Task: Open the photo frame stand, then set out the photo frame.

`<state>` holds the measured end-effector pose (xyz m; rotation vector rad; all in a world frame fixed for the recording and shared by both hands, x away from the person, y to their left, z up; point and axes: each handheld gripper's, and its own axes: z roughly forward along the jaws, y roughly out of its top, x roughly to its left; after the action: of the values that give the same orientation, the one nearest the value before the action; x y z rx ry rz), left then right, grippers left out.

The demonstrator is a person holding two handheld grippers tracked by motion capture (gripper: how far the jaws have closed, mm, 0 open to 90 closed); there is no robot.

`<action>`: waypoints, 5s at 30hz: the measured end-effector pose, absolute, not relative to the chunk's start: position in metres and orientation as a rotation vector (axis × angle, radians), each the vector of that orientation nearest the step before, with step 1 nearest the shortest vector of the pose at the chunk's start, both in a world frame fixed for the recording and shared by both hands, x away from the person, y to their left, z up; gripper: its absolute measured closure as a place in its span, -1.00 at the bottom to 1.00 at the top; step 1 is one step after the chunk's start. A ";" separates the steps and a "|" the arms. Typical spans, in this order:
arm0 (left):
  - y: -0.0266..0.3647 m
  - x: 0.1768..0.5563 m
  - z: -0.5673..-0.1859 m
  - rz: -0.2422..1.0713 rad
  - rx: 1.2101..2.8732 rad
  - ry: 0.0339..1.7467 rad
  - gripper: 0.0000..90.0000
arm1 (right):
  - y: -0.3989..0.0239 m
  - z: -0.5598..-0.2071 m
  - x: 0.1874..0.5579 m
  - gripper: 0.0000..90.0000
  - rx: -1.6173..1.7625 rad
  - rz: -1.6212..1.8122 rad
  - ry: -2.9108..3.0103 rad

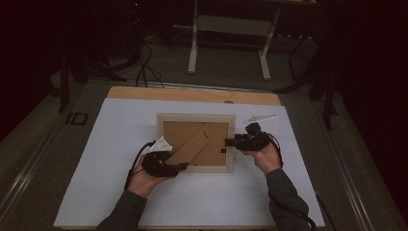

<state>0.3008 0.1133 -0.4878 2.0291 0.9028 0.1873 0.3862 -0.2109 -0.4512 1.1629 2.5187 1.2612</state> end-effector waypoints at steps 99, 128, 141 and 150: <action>0.088 0.295 -0.489 0.389 2.073 0.899 0.41 | -0.215 -0.448 0.355 0.58 1.067 1.213 2.197; 0.109 0.295 -0.473 0.417 1.996 0.925 0.36 | -0.223 -0.448 0.360 0.55 1.101 1.218 2.183; 0.116 0.294 -0.467 0.460 1.957 0.958 0.37 | -0.228 -0.443 0.373 0.98 1.191 1.243 2.100; 0.119 0.294 -0.465 0.502 1.950 0.962 0.51 | -0.227 -0.428 0.389 1.00 1.230 1.298 2.033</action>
<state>0.2939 0.1186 -0.4648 1.9501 0.9617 0.5021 0.3886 -0.2271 -0.4284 1.2295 2.0326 1.2976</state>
